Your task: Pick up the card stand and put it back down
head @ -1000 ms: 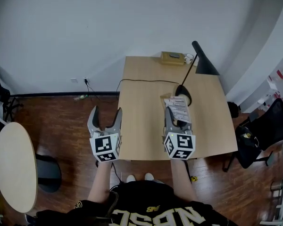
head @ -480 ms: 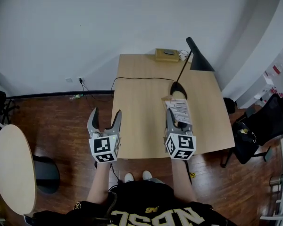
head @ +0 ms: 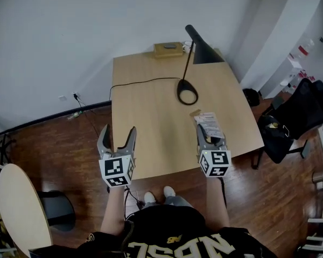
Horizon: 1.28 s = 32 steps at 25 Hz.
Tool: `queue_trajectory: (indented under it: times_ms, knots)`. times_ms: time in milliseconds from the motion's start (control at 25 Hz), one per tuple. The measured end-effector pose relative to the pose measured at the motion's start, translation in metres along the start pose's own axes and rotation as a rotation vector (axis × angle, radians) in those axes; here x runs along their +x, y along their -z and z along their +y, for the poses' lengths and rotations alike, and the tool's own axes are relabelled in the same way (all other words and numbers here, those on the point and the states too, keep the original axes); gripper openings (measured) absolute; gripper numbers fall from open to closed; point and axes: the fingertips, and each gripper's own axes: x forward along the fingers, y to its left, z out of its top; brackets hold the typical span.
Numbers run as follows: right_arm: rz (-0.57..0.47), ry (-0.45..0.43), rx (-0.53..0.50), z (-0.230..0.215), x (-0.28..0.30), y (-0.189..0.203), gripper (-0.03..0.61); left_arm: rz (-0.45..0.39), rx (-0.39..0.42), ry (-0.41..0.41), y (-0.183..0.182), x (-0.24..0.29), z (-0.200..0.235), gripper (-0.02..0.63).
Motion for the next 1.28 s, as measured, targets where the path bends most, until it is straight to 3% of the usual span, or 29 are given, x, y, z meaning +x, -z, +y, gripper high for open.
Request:
queue_trajectory:
  times_ms: [280, 480, 880, 1040, 1280]
  knots:
    - [0.1, 0.088, -0.023, -0.07, -0.029, 0.062, 0.149, 0.067, 0.025, 0.123, 0.025, 0.034, -0.053, 0.371]
    - [0.241, 0.113, -0.027, -0.108, -0.062, 0.131, 0.149, 0.119, 0.061, 0.233, 0.047, 0.059, -0.095, 0.371]
    - [0.44, 0.005, -0.068, -0.172, -0.079, 0.249, 0.15, 0.197, 0.151, 0.512, 0.09, 0.093, -0.211, 0.371]
    - [0.456, -0.07, -0.12, -0.192, -0.05, 0.27, 0.14, 0.227, 0.164, 0.562, 0.107, 0.102, -0.24, 0.371]
    - [0.3, -0.133, -0.02, -0.211, 0.007, 0.256, 0.138, 0.272, 0.166, 0.574, 0.135, 0.112, -0.26, 0.371]
